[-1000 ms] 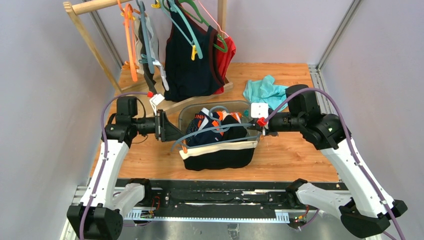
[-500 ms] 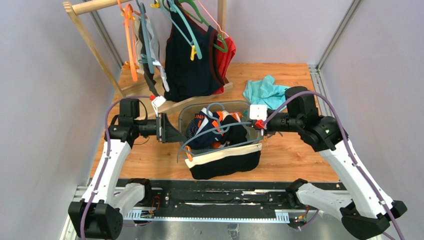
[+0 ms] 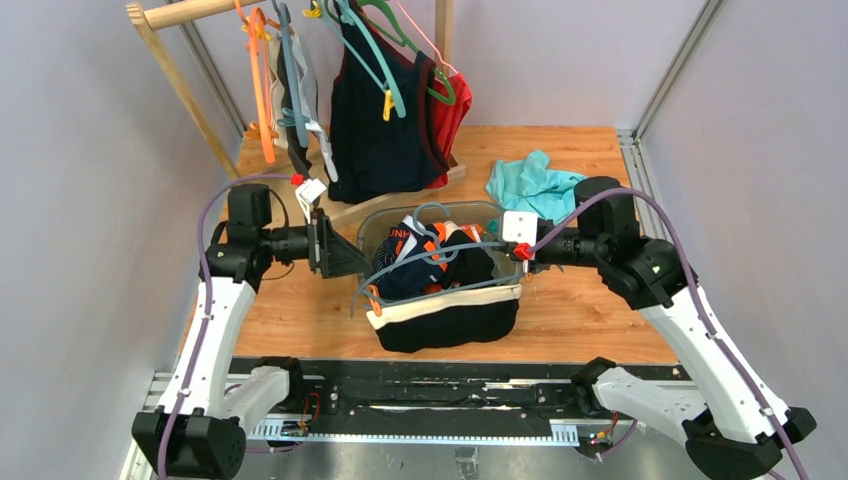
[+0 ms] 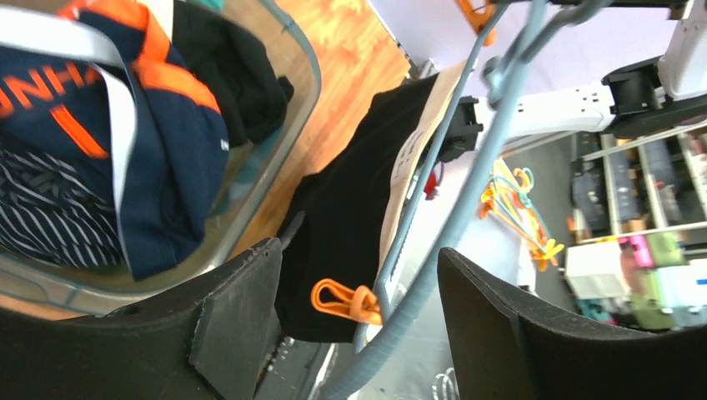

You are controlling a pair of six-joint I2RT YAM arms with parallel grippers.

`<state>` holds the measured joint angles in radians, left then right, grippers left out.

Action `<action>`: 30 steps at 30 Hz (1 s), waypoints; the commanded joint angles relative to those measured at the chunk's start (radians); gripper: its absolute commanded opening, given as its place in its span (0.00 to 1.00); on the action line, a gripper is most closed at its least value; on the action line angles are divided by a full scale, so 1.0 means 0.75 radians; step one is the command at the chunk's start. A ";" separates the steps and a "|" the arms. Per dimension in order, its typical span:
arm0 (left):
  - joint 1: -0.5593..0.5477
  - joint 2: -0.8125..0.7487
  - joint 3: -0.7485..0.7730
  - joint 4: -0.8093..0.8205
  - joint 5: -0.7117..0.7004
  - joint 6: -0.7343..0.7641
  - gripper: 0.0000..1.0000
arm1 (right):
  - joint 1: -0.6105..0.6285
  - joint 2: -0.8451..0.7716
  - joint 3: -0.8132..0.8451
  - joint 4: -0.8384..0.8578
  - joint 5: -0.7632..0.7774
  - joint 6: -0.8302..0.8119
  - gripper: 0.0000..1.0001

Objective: Remove the underwear clipped to the hanger
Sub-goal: Remove the underwear from the hanger.

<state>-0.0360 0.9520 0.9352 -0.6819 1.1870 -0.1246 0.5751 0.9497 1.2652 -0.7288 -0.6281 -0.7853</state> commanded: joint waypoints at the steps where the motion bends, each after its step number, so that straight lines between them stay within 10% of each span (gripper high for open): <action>1: -0.003 -0.029 0.117 -0.024 -0.020 0.123 0.73 | -0.002 0.006 -0.028 0.038 -0.059 0.022 0.00; 22: -0.395 -0.090 0.155 -0.021 -0.340 0.283 0.70 | 0.028 0.086 0.046 0.084 -0.133 0.184 0.01; 27: -0.444 -0.078 0.129 -0.030 -0.333 0.337 0.53 | 0.027 0.080 0.036 0.116 -0.121 0.215 0.01; 30: -0.464 -0.097 0.118 -0.032 -0.342 0.383 0.26 | 0.028 0.078 0.019 0.145 -0.118 0.244 0.01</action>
<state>-0.3626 0.8948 1.0386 -0.6994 0.9432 0.1017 0.5827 1.0183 1.2575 -0.6884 -0.6895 -0.6563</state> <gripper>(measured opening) 0.415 0.097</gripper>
